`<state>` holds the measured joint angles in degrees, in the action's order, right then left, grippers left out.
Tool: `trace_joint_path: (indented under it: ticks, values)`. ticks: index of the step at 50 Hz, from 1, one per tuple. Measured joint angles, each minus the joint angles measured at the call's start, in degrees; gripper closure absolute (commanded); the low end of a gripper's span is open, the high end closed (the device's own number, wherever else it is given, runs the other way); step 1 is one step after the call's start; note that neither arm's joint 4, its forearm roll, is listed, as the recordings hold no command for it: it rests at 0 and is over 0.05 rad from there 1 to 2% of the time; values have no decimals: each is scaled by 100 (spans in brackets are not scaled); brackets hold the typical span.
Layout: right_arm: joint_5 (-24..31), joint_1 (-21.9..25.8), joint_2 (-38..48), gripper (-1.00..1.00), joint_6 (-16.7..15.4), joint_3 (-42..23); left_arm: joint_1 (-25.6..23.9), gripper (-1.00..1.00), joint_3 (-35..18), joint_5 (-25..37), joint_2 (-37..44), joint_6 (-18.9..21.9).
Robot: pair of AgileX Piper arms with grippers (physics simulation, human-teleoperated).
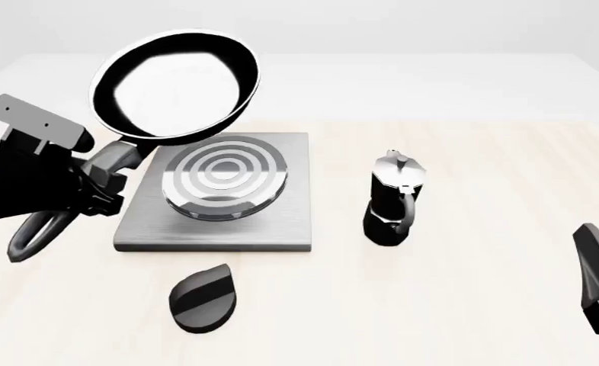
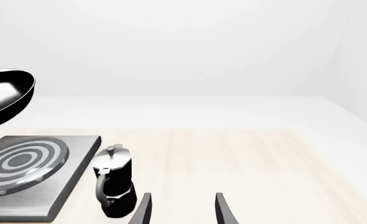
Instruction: Turn on the stove and put the frying pan on it.
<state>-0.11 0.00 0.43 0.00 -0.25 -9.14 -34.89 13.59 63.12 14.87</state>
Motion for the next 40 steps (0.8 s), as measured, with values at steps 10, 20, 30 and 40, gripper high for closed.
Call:
trace_joint_path:
  ticks: [10,20,30,40]
  values:
    - [0,0,0,-100,0,0,-193,100,120,-17,20,-22]
    - [0,0,0,-100,0,0,-351,100,201,-64,115,-64]
    - [0,0,0,-100,0,0,-463,100,280,-160,261,-99]
    - [0,0,0,-100,0,0,-528,100,393,-294,397,-122]
